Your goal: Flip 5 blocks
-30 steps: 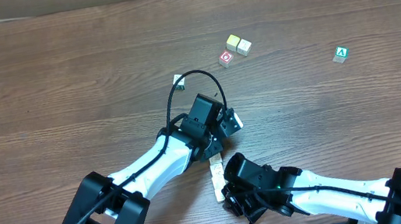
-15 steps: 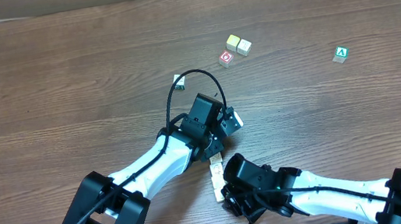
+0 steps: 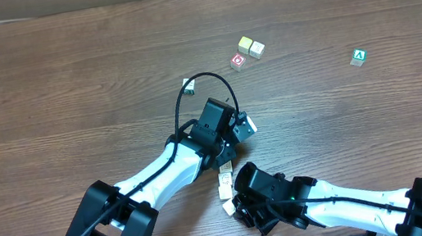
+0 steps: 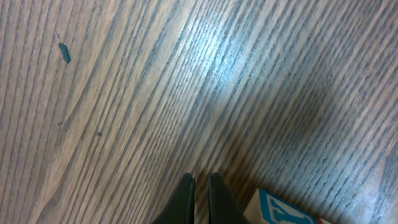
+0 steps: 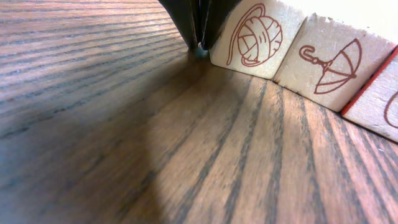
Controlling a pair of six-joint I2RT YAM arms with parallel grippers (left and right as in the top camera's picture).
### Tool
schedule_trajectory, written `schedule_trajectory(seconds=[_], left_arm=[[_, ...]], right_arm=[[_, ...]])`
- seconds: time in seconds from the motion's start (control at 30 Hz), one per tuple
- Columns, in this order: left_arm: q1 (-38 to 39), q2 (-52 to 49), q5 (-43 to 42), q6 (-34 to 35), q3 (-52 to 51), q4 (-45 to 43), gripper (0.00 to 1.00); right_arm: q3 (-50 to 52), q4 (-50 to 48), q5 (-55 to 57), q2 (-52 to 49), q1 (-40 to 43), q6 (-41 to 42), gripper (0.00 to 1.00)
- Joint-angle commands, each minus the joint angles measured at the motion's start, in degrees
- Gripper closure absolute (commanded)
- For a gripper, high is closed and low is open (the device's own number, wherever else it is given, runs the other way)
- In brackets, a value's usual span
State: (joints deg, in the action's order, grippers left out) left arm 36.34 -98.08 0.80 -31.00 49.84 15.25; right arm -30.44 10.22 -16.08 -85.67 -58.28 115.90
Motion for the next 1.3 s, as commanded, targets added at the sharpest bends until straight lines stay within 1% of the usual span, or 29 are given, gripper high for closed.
schedule_trajectory(seconds=[0.0,0.8,1.0,1.27], left_arm=[[0.0,-1.0,-0.6,1.9,-0.9,-0.3,0.95],[0.0,-1.0,-0.2,2.0,-0.9,-1.0,0.96],[-0.7,-1.0,0.2,4.3,-0.3,-1.9,0.96],[-1.8,-1.0,1.1,4.5,0.0,-1.9,0.96]], right_arm=[[-1.5,-0.3,0.9,0.6,-0.3,6.9,0.96],[-1.5,-0.2,-0.8,0.6,-0.3,6.9,0.96],[-1.5,0.8,-0.7,0.8,-0.3,6.7,0.96],[-1.5,1.3,-0.7,0.8,-0.3,6.7,0.96]])
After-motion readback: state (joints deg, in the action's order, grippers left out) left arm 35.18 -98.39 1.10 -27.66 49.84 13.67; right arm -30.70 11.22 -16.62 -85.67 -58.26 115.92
